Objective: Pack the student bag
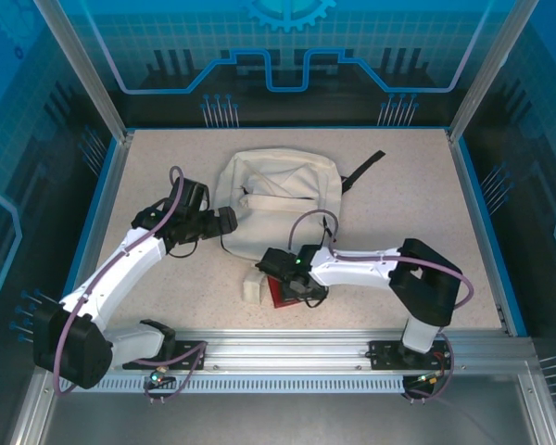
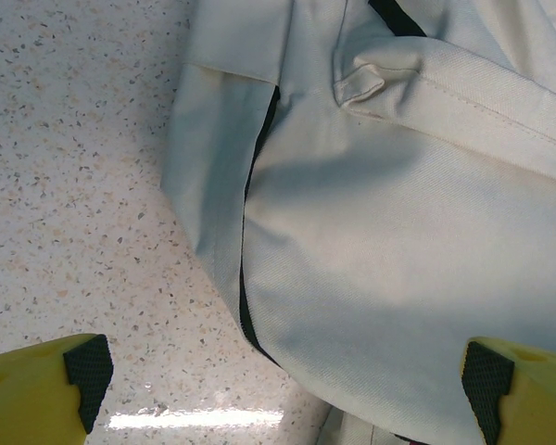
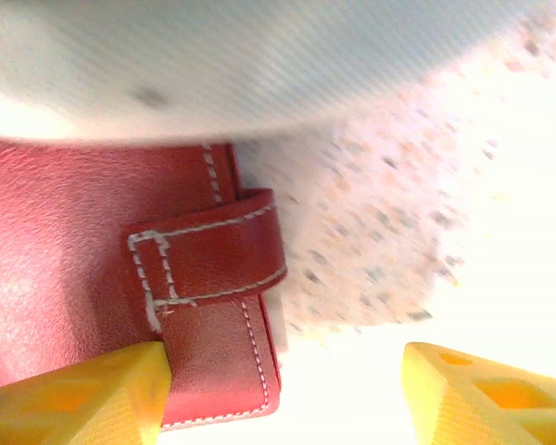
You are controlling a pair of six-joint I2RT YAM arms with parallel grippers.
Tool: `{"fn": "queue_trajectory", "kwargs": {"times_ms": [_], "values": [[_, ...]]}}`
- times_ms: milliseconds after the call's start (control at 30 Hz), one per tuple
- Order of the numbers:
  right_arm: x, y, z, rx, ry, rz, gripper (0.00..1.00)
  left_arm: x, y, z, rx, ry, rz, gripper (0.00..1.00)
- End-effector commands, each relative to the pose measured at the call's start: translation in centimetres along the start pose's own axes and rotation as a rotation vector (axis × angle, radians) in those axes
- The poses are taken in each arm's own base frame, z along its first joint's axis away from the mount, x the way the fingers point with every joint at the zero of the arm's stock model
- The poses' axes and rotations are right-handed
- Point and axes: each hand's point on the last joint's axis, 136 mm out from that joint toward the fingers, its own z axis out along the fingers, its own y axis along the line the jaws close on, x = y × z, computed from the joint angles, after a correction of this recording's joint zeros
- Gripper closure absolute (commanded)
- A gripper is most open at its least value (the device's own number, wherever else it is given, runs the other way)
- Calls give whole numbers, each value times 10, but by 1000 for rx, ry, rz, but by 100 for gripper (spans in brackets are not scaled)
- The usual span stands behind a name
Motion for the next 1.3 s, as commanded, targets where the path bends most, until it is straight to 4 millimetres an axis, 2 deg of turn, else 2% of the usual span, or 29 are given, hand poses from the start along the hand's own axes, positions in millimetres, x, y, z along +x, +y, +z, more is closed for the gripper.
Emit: {"fn": "queue_trajectory", "kwargs": {"times_ms": [0,67,133,233,433,767,900,1033,1267], "values": [[28,-37,-2,101,79,-33,32,1,-1,-6,29,-8,0,1],[23,-29,-13,52,60,-80,31,1,-2,-7,33,-11,-2,1],[14,-10,-28,-21,38,-156,26,0,-3,-7,38,-11,-5,1],[8,16,-37,-99,39,-252,17,-1,-3,-8,39,-15,-6,1],[2,37,-24,-86,63,-372,1,-1,-2,-8,31,-15,-3,1],[-1,37,8,-20,113,-390,0,-2,0,-8,21,-18,-2,1],[2,33,14,-24,123,-382,6,-3,-1,-8,22,-19,-3,1],[5,26,18,-7,132,-370,24,-3,-1,-7,22,-17,-4,1],[8,10,8,-1,103,-323,37,-3,-2,-8,29,-14,-8,1]]}}
